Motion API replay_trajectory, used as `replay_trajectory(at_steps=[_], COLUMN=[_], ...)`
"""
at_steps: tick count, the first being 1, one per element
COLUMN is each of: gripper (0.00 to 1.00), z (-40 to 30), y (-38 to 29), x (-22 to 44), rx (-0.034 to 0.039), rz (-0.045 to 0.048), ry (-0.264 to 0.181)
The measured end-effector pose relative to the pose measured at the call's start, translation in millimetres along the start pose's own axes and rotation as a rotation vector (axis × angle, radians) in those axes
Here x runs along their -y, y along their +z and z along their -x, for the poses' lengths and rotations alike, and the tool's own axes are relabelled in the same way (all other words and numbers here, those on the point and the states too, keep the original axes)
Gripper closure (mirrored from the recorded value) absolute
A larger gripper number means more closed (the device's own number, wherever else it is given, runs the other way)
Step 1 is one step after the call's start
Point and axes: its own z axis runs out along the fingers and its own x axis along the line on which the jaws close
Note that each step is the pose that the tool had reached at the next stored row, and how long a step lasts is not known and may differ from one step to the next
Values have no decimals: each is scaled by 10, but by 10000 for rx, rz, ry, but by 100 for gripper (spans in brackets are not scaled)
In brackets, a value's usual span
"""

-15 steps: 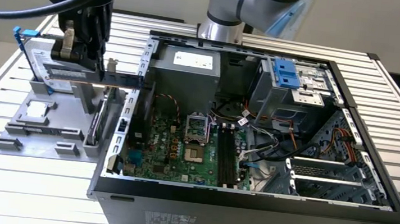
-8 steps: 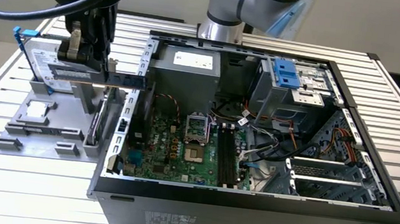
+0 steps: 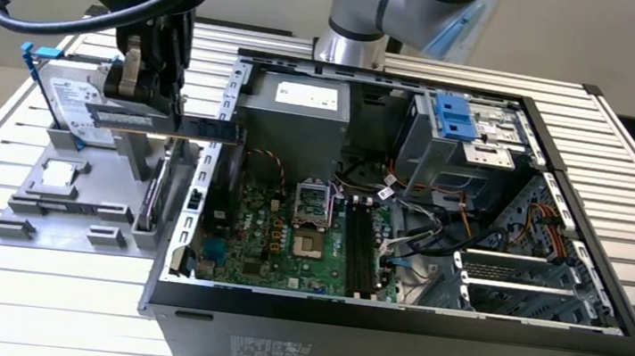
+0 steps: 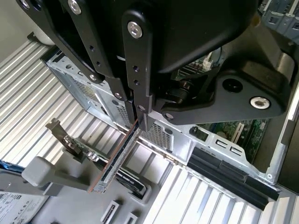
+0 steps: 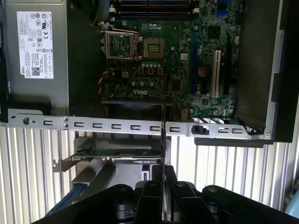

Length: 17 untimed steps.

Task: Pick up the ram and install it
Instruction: 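Pick up the ram and move it above insertion slot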

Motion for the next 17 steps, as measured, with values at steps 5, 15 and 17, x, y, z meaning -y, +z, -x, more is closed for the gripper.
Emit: replay_trajectory(at_steps=[5,15,17], gripper=[100,100,100], z=[0,0,0], y=[-3,-10,-12], x=[-56,-174,-197], rx=[-1,-7,-9], rz=[0,6,6], ry=[6,107,131])
